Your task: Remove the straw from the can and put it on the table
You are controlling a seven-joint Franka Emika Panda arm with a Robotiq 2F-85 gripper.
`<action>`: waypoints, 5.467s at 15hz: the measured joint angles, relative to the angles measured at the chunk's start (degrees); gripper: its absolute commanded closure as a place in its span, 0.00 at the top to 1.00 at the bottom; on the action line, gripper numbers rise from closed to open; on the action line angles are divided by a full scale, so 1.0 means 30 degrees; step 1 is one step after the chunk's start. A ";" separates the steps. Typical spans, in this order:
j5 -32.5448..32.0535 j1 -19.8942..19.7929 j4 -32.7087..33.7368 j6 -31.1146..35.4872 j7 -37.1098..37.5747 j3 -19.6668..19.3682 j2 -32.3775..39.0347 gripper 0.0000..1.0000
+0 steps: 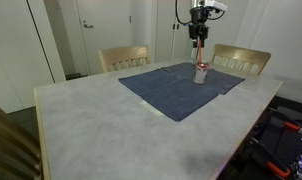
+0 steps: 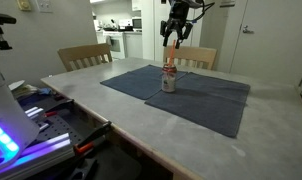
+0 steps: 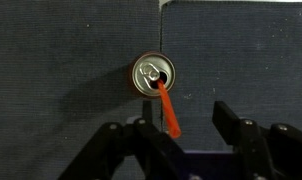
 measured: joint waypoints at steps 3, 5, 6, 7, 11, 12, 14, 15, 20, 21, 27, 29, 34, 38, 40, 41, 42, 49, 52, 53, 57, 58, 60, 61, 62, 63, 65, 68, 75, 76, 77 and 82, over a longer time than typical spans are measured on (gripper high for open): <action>-0.0004 -0.0127 0.0048 -0.0005 0.0000 -0.0041 -0.0001 0.14; -0.0007 -0.0181 0.0050 -0.0008 0.0000 -0.0066 -0.0001 0.02; -0.0007 -0.0205 0.0050 -0.0008 0.0000 -0.0072 -0.0001 0.00; -0.0007 -0.0228 0.0050 -0.0009 0.0000 -0.0076 -0.0001 0.00; -0.0038 -0.0264 0.0069 -0.0018 0.0001 -0.0119 -0.0004 0.02; -0.0053 -0.0264 0.0082 -0.0019 0.0007 -0.0144 -0.0008 0.02; -0.0097 -0.0264 0.0114 -0.0020 0.0019 -0.0213 -0.0039 0.02; -0.0119 -0.0264 0.0125 -0.0019 0.0033 -0.0251 -0.0066 0.02; -0.0259 -0.0263 0.0145 -0.0029 0.0385 -0.0483 -0.0273 0.02; -0.0319 -0.0263 0.0145 -0.0064 0.0524 -0.0539 -0.0386 0.02; -0.1072 -0.0257 0.0140 -0.1001 0.1427 -0.0771 -0.1330 0.02; -0.1359 -0.0225 0.0140 -0.1587 0.1755 -0.0771 -0.1678 0.02; -0.1752 -0.0073 0.0138 -0.3009 0.2409 -0.0770 -0.2332 0.02; -0.2038 0.0064 0.0103 -0.3550 0.2586 -0.0768 -0.2788 0.02; -0.2106 0.0107 0.0103 -0.3754 0.2603 -0.0763 -0.2983 0.02; -0.2115 0.0129 0.0101 -0.3816 0.2604 -0.0763 -0.3079 0.02; -0.2118 0.0151 0.0101 -0.3858 0.2604 -0.0763 -0.3149 0.02; -0.2497 0.0300 0.0115 -0.3959 0.2661 -0.0752 -0.3563 0.02; -0.2926 0.0397 0.0119 -0.3974 0.2750 -0.0749 -0.3920 0.02; -0.3095 0.0449 0.0118 -0.3984 0.2784 -0.0745 -0.4071 0.02; -0.3601 0.0679 0.0119 -0.4167 0.2959 -0.0730 -0.4628 0.02; -0.3714 0.0733 0.0118 -0.4241 0.3021 -0.0726 -0.4761 0.02; -0.3926 0.0839 0.0118 -0.4408 0.3158 -0.0718 -0.5047 0.02; -0.4005 0.0889 0.0118 -0.4488 0.3215 -0.0711 -0.5181 0.02; -0.4061 0.0945 0.0118 -0.4542 0.3253 -0.0705 -0.5312 0.02; -0.4116 0.1002 0.0118 -0.4583 0.3275 -0.0692 -0.5455 0.02; -0.4158 0.1131 0.0113 -0.4613 0.3296 -0.0662 -0.5710 0.02; -0.4153 0.1355 0.0098 -0.4622 0.3296 -0.0603 -0.6031 0.02; -0.1591 0.1682 0.0036 -0.4677 0.2544 -0.0109 -0.6208 0.02; -0.0748 0.1713 -0.0044 -0.4684 0.2241 -0.0001 -0.6207 0.02; 0.0062 0.1751 -0.0147 -0.4709 0.1924 0.0108 -0.6204 0.02; 0.3071 0.2025 -0.0737 -0.5964 0.0313 0.0598 -0.6065 0.02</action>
